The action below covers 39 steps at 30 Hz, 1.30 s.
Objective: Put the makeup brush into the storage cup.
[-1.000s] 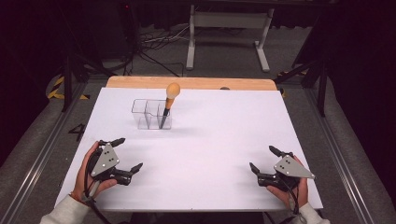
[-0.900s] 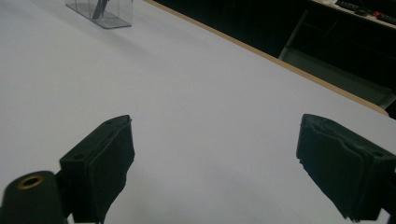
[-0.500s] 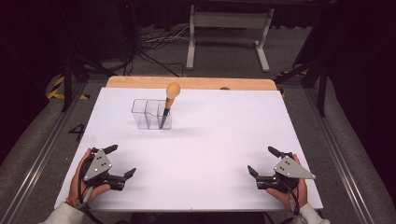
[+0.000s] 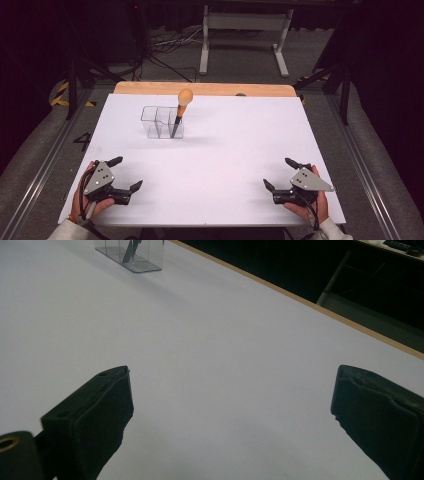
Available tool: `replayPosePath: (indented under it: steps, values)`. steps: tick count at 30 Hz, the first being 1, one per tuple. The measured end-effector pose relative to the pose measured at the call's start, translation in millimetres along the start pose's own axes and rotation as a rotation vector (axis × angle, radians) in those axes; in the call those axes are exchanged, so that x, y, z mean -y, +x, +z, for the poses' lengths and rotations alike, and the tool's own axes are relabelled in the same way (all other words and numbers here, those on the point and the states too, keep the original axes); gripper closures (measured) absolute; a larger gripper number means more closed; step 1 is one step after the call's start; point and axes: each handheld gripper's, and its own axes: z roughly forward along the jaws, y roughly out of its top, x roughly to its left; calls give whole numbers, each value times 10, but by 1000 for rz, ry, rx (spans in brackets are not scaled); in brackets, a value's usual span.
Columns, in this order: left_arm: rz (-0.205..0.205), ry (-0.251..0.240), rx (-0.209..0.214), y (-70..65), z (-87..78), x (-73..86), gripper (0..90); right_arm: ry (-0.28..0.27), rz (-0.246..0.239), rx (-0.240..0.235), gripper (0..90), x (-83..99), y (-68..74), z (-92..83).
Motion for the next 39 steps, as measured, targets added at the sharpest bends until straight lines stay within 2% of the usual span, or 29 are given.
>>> replayPosePath:
  steps: [5,13,17,24,29,33,37,39]
  values:
    - [14,-1,2,-17,-7,-8,17,4,-13,-1,44,-8,21,17]
    - [12,-8,16,-24,-4,-13,21,38,-31,-10,49,2,45,59]
    - [11,-9,17,-33,-1,-17,22,38,-31,-12,51,3,46,59]
    - [22,-6,17,-29,-5,-19,23,45,-37,-14,52,3,52,63]
    - [16,7,17,-24,-13,-1,23,51,-42,-17,53,0,56,90]
    - [16,-2,11,-20,-21,-17,23,58,-47,-26,53,8,60,116]
    - [27,17,11,-33,30,-25,25,72,-63,-25,54,30,73,106]
    - [42,28,9,-34,51,-31,29,76,-55,-23,54,39,64,92]
